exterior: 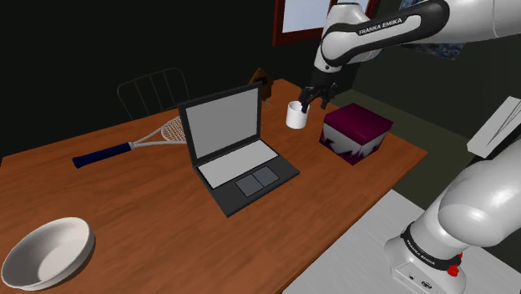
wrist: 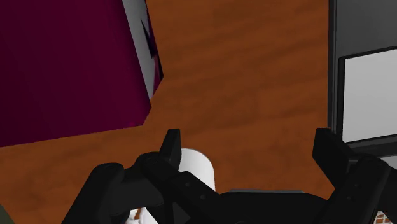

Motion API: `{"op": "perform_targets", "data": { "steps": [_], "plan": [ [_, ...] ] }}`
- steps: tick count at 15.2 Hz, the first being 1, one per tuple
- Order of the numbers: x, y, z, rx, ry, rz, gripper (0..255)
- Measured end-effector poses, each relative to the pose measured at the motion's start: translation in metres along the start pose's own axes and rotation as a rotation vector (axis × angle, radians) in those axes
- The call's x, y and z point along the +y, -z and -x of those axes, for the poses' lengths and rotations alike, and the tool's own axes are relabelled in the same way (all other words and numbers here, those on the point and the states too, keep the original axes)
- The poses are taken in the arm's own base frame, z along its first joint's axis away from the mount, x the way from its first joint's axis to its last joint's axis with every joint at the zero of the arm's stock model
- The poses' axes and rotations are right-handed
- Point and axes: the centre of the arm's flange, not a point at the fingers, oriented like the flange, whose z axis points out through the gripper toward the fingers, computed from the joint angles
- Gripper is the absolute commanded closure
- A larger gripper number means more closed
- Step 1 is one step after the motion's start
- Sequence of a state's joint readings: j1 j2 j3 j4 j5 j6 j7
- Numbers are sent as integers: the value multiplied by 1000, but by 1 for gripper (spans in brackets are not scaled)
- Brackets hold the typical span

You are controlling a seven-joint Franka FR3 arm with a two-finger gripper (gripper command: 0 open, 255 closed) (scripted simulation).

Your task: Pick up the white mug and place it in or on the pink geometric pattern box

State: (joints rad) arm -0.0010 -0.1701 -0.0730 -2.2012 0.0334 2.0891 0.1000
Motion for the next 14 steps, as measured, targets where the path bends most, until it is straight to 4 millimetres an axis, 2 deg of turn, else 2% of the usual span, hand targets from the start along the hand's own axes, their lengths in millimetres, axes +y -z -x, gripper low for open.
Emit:
{"op": "perform_targets", "data": {
  "steps": [12, 14],
  "plan": [
    [10, -71, -133, 53, -11, 60, 0],
    [10, -82, -145, 59, -12, 66, 0]
  ]
}}
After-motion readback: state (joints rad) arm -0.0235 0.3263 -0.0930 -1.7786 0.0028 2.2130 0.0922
